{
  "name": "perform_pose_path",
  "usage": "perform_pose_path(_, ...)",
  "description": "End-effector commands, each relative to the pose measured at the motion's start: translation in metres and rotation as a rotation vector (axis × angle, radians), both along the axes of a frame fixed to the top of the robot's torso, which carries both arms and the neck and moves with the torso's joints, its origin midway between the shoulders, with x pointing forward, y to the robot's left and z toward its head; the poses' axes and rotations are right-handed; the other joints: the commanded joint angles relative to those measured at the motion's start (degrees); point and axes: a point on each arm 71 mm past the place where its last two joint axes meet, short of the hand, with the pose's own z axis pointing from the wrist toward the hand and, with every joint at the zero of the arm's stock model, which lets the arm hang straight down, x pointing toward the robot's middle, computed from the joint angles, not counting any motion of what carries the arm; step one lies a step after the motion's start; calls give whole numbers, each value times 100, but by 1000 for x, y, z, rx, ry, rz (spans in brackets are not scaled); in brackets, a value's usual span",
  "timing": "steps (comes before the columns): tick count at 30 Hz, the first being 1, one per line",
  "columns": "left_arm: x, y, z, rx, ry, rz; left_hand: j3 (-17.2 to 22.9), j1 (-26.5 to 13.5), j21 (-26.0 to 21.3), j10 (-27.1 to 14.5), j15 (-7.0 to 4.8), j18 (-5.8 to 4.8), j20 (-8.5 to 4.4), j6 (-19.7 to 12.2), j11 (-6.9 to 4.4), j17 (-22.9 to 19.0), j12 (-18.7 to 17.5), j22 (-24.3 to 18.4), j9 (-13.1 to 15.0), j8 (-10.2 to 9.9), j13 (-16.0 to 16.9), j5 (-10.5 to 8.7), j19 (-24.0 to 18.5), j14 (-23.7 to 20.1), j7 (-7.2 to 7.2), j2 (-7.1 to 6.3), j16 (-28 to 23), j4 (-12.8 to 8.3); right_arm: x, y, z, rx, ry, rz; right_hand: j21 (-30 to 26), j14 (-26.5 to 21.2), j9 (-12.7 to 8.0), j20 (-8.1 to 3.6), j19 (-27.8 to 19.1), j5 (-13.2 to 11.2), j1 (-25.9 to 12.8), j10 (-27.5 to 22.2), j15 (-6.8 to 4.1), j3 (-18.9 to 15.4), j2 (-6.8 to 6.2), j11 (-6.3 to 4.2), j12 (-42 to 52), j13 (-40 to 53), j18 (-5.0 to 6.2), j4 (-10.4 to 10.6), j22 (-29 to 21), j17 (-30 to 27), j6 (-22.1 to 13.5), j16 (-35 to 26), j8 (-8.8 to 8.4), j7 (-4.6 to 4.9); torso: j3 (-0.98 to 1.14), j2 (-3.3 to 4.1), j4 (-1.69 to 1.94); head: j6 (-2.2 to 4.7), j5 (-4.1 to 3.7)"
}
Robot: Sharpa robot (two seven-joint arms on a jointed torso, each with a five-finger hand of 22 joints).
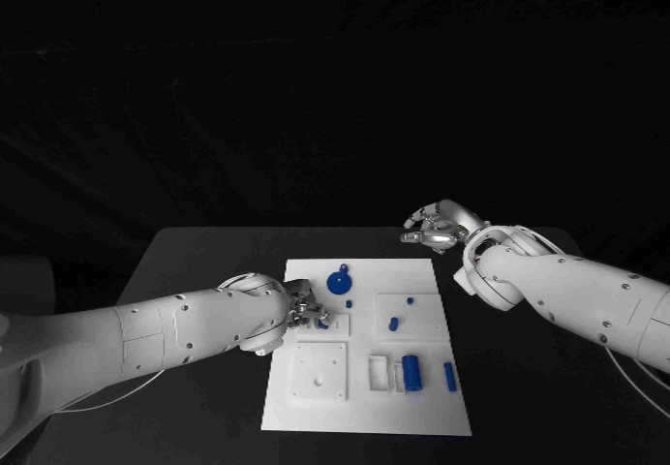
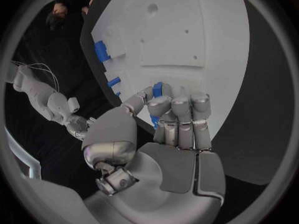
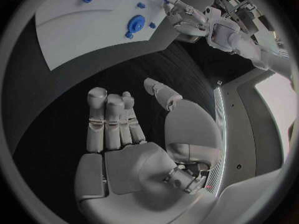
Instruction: Assemble the parts on the task board
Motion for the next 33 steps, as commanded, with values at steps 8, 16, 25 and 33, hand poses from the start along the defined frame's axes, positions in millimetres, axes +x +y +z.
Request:
perform_pose_path(8, 0, 0, 0, -1, -13, 0, 39, 7, 21, -124, -153, 27, -609, 813, -141, -1, 28, 99, 539, 319, -15, -37, -40, 118, -583, 8, 21, -3, 0, 1, 0, -6, 6, 11, -36, -12, 7, -13, 14, 39, -8, -41, -23, -26, 22, -13, 28, -9, 397, 15, 26, -8, -34, 12, 28, 87, -5, -1, -1, -8, 4)
perform_pose_path(16, 0, 1, 1, -8, -26, 5, 56, 11, 25, -133, -149, 27, -608, 808, -139, -5, 35, 97, 532, 329, -37, -12, -47, 114, -581, 42, 21, 1, 0, 2, 0, -5, 4, 13, -37, -12, 9, -13, 14, 41, -7, -42, -23, -26, 26, -13, 31, -13, 397, 14, 28, -8, -32, 13, 29, 86, -3, -2, 1, 5, -5)
perform_pose_path(25, 1, 2, 1, -11, -31, 9, 55, 1, 26, -140, -148, 27, -607, 801, -136, -9, 36, 96, 527, 330, -50, -24, -50, 110, -578, 50, 17, 9, 0, 3, 0, -2, -2, 16, -35, -5, 18, -17, 22, 44, 7, -37, -28, -21, 41, -18, 46, -24, 397, 5, 35, -7, -13, 20, 40, 81, 2, -2, -2, 6, -8)
perform_pose_path(33, 1, 2, 1, -19, -37, 14, 59, -3, 29, -145, -150, 28, -607, 783, -131, -15, 41, 94, 516, 327, -71, -60, -53, 108, -573, 58, 13, 10, 0, 3, 0, -3, 0, 16, -33, 0, 24, -21, 27, 42, 19, -34, -33, -22, 49, -23, 59, -35, 397, -12, 41, -7, -3, 24, 46, 76, 2, 1, -3, 9, -9)
